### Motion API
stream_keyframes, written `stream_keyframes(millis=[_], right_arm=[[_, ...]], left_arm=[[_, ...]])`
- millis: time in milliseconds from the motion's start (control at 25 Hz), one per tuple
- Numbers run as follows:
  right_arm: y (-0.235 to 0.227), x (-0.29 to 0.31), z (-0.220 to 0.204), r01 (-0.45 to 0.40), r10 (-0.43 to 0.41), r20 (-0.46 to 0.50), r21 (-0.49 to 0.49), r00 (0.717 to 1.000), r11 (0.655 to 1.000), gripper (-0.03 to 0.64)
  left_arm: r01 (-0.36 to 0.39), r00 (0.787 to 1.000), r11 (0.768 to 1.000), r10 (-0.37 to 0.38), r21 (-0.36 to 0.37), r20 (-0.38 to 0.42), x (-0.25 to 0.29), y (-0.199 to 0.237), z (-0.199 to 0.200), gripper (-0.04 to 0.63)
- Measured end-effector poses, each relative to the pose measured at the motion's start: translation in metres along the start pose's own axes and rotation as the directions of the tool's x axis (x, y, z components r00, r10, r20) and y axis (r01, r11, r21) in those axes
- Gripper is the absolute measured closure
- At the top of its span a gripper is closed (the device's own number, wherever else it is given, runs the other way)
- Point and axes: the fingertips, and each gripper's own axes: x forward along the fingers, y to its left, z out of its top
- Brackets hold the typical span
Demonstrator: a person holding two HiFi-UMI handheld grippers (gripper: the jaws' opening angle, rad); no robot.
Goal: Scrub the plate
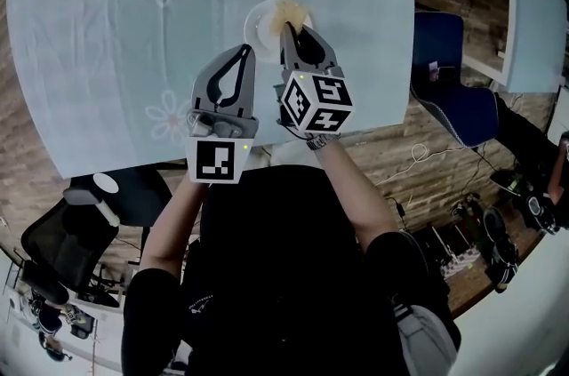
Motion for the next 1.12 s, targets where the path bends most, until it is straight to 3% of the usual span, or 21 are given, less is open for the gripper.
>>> stream_keyframes(millis=[280,760,920,1120], right_arm=[[-0.001,0.04,-0.015,-0.012,0.011,-0.071,-0.021,0.997,1.0,0.561],[0.0,0.071,-0.037,-0.035,0.031,-0.173,-0.017,0.984,0.999,0.561],[-0.005,0.077,-0.038,-0.02,0.015,-0.18,-0.026,0.984,0.999,0.561],[-0.01,0.08,-0.039,0.0,-0.008,-0.186,-0.046,0.983,0.999,0.563]], left_arm=[[0.023,0.999,0.999,-0.022,0.047,-0.031,0.003,0.006,-0.011,0.583],[0.001,1.0,1.0,0.0,0.029,-0.027,0.001,0.011,-0.01,0.583],[0.017,0.999,0.999,-0.014,0.047,-0.052,0.001,0.011,-0.015,0.583],[0.002,1.0,1.0,-0.002,0.016,-0.025,0.003,0.011,-0.012,0.583]])
